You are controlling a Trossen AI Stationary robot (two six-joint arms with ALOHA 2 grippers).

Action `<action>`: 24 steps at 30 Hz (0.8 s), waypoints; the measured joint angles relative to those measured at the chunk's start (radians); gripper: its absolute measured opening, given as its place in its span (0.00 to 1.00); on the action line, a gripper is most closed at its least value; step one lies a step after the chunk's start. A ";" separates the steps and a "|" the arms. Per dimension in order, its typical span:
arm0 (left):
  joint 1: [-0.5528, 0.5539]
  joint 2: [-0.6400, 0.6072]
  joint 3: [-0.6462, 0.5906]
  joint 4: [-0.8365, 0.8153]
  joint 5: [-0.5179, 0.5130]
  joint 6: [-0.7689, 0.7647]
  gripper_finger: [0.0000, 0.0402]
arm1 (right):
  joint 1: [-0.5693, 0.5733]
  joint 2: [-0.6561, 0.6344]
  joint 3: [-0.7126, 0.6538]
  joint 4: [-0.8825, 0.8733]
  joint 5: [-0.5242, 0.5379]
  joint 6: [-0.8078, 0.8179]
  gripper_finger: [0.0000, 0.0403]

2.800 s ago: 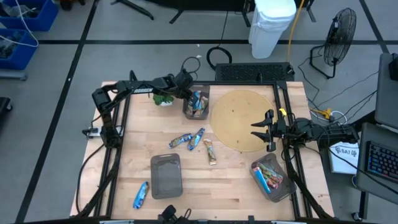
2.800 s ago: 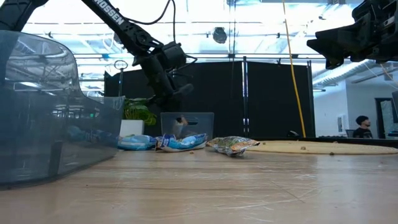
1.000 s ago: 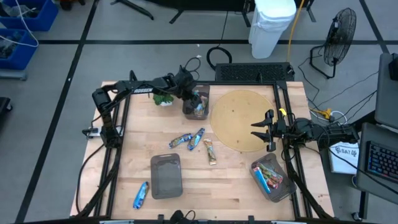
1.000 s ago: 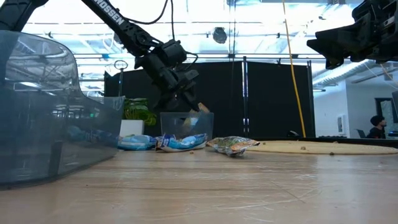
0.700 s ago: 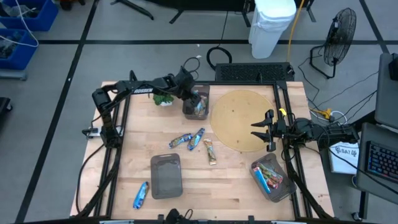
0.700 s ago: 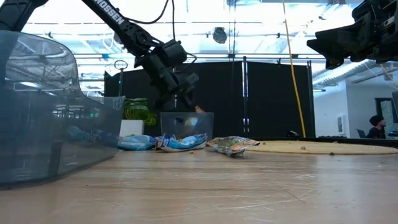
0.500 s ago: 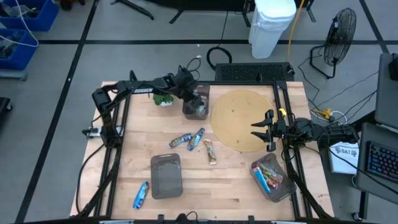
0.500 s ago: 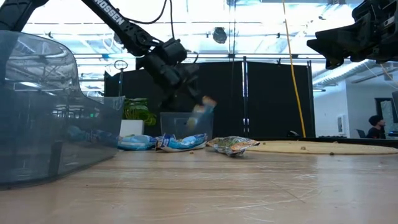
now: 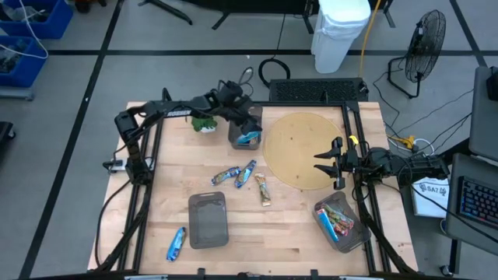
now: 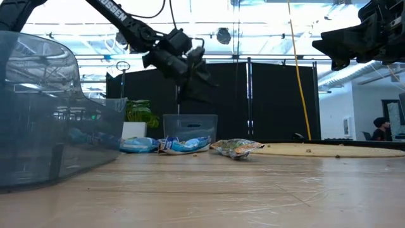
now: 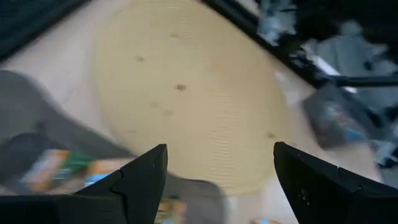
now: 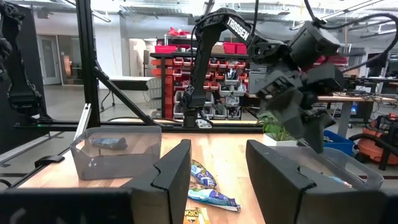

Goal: Pick and place Granola Bars by type
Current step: Put the yellow granola bar into the top black bin

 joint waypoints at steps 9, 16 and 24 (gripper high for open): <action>-0.128 -0.151 -0.003 -0.027 0.028 0.193 0.74 | 0.000 0.000 0.000 -0.002 0.000 0.000 0.36; -0.362 -0.349 -0.143 -0.001 -0.223 0.364 0.74 | 0.000 0.000 0.000 -0.002 0.000 0.000 0.36; -0.532 -0.543 -0.483 0.324 -0.369 0.290 0.74 | 0.000 0.002 0.000 -0.003 0.000 0.000 0.36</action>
